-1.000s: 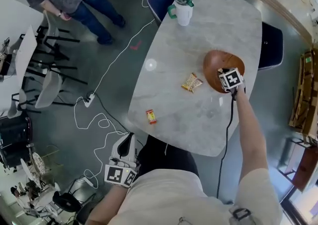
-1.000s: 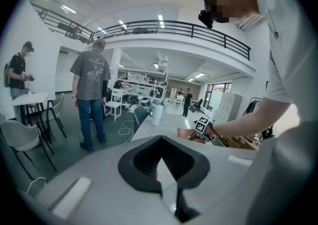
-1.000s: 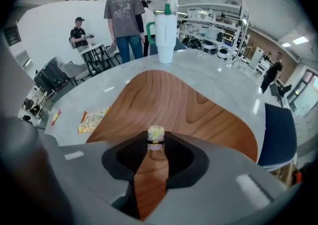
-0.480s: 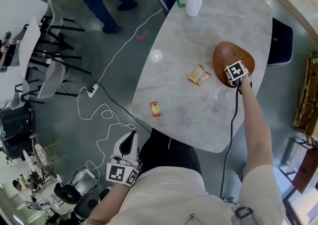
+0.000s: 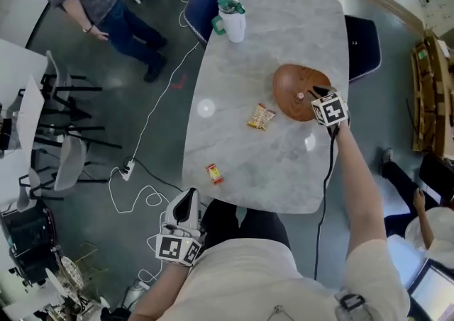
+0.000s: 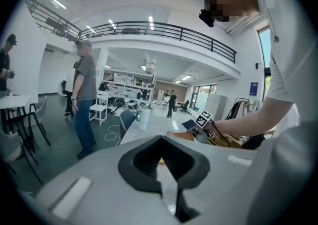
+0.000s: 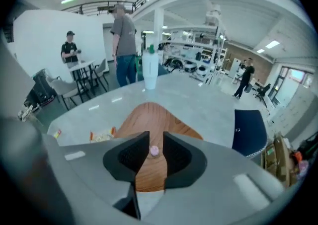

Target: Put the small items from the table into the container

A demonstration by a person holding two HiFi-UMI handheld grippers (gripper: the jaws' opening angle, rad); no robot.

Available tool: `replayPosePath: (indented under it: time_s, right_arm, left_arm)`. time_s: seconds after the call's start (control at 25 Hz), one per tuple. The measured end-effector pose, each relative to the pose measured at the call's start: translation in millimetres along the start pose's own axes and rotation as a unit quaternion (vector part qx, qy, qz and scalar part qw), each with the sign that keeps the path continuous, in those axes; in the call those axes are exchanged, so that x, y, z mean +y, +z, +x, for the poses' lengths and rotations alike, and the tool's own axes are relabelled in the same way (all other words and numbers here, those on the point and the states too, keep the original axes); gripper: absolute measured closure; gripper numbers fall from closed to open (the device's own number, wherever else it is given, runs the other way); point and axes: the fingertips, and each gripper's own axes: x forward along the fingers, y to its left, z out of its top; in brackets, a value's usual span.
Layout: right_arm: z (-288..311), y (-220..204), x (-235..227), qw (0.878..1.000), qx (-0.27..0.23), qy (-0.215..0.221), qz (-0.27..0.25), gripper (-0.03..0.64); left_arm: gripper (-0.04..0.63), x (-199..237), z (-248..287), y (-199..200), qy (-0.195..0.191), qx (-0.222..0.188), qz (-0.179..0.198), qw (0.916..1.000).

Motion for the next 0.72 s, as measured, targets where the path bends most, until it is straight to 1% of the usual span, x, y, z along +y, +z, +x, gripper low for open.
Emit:
replayPosePath:
  time_s: [0.08, 0.16, 0.2, 0.32, 0.4, 0.48, 0.56, 0.64, 0.72]
  right_arm:
    - [-55, 27, 4, 0.996, -0.073, -0.013, 0.045, 0.525]
    - [-117, 52, 18, 0.985, -0.146, -0.026, 0.089, 0.554]
    - [-147, 62, 33, 0.978, -0.176, -0.027, 0.105, 0.584]
    - [-224, 85, 99, 0.958, -0.255, -0.027, 0.127, 0.588]
    - [-266, 97, 140, 0.941, -0.299, -0.033, 0.153, 0.588]
    - [-292, 102, 172, 0.922, -0.337, -0.038, 0.185, 0.588]
    - [-306, 99, 200, 0.907, -0.357, -0.045, 0.218, 0.589]
    - [-313, 97, 224, 0.898, -0.366, -0.056, 0.237, 0.589]
    - [-319, 98, 244, 0.894, -0.373, -0.068, 0.240, 0.589]
  left_arm:
    - [0.592, -3, 19, 17, -0.041, -0.015, 0.013, 0.9990]
    - [0.592, -7, 40, 38, -0.086, -0.031, 0.023, 0.9955]
    - [0.592, -9, 45, 50, -0.104, -0.039, 0.026, 0.9934]
    - [0.592, -15, 45, 88, -0.147, -0.065, 0.031, 0.9865]
    - [0.592, -20, 49, 111, -0.181, -0.086, 0.037, 0.9790]
    - [0.592, -28, 53, 126, -0.213, -0.101, 0.044, 0.9709]
    - [0.592, -34, 51, 133, -0.237, -0.108, 0.054, 0.9640]
    - [0.592, -36, 46, 137, -0.257, -0.114, 0.063, 0.9576]
    - [0.592, -39, 39, 140, -0.274, -0.116, 0.066, 0.9525]
